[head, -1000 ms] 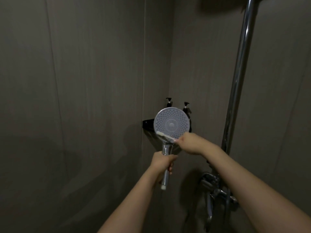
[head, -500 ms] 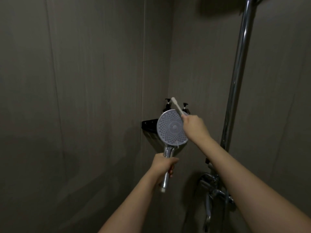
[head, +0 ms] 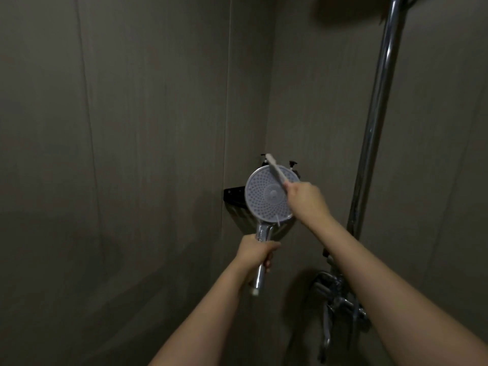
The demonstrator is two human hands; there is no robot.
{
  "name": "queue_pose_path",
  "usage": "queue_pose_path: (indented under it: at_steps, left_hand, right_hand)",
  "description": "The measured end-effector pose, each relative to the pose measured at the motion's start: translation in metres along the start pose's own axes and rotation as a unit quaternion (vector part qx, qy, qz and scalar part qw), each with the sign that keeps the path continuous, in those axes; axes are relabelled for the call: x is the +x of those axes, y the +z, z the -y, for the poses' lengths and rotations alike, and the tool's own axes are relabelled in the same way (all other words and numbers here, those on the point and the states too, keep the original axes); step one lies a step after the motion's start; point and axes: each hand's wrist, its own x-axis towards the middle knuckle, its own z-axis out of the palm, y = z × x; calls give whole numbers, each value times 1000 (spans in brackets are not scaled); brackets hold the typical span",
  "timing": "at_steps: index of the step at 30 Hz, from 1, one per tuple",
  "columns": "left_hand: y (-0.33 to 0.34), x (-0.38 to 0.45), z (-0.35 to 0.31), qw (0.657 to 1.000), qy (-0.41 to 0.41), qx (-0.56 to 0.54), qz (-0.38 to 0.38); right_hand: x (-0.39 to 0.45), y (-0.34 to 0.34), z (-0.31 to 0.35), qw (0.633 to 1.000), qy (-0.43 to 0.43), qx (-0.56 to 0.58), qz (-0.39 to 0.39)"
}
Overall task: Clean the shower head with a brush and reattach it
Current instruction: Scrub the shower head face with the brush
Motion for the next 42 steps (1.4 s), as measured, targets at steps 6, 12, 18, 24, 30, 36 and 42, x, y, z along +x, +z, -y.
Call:
queue_pose_path:
  at_steps: [6,12,18,24,30,36,42]
  left_hand:
    - [-4,-2,-6,1000,-2,-8,-7]
    - [-2,-1,-7,1000,2,-8,-12]
    - [2,0,-6,1000,-2,-13,-9]
    - [7,1,-10,1000,1,-19,-4]
    - [8,1,-13,999,-8,-28,36]
    - [17,-4,-21,995,-4,-22,94]
    - [15,-8,-39,988,17,-35,148]
  right_hand:
    - [-5,-1,-9,997,9,76,-11]
    - [-15,0,-10,991,25,124,54]
    - [-18,5,-23,992,11,73,98]
    - [-16,5,-36,991,6,66,113]
    - [-8,0,-42,921,136,340,-131]
    - [-6,-6,-32,799,125,587,-32]
    - [20,-23,-27,786,118,594,-128]
